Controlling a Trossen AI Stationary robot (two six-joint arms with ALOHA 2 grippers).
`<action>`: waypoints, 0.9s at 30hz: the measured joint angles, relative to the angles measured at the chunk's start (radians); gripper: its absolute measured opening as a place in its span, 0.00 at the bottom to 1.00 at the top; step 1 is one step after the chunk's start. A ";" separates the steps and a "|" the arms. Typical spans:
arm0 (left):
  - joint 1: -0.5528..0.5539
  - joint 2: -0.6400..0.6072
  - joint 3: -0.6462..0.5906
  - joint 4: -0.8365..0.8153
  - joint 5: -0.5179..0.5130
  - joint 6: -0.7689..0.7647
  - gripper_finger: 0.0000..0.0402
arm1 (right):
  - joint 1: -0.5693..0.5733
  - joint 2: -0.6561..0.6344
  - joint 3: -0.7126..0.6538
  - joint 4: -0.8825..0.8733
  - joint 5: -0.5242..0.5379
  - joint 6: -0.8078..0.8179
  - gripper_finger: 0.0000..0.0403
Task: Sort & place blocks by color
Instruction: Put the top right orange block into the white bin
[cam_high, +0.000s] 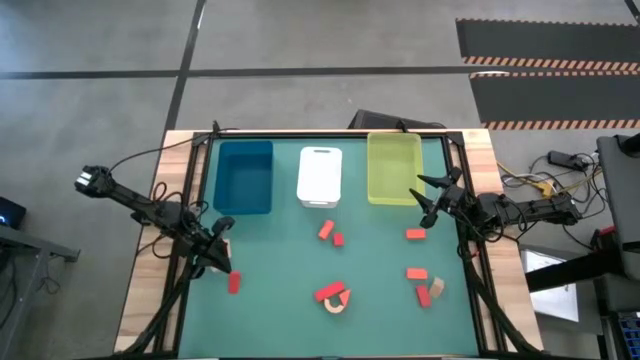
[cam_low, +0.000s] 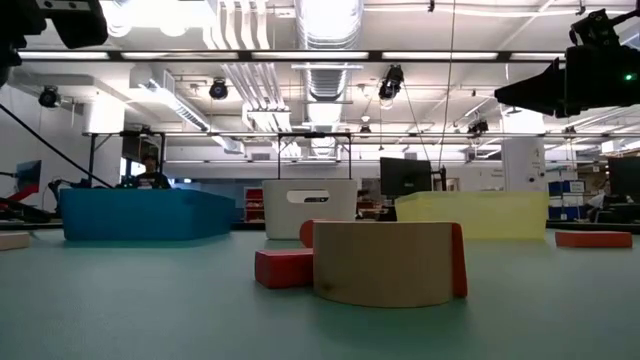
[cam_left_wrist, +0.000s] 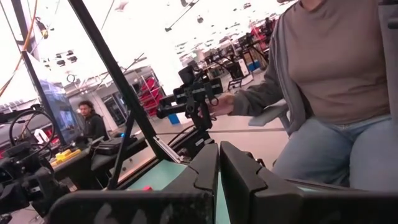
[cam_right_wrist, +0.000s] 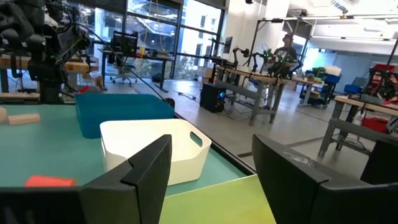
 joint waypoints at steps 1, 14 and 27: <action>0.000 0.000 0.000 0.002 0.000 0.000 0.00 | 0.000 0.000 0.000 0.000 0.000 0.000 0.53; 0.000 0.000 0.000 0.182 -0.002 0.003 0.00 | 0.000 0.000 0.000 0.016 -0.002 0.402 0.53; -0.002 0.000 0.000 0.313 -0.001 -0.003 0.00 | 0.000 0.000 0.000 0.108 -0.001 0.340 0.53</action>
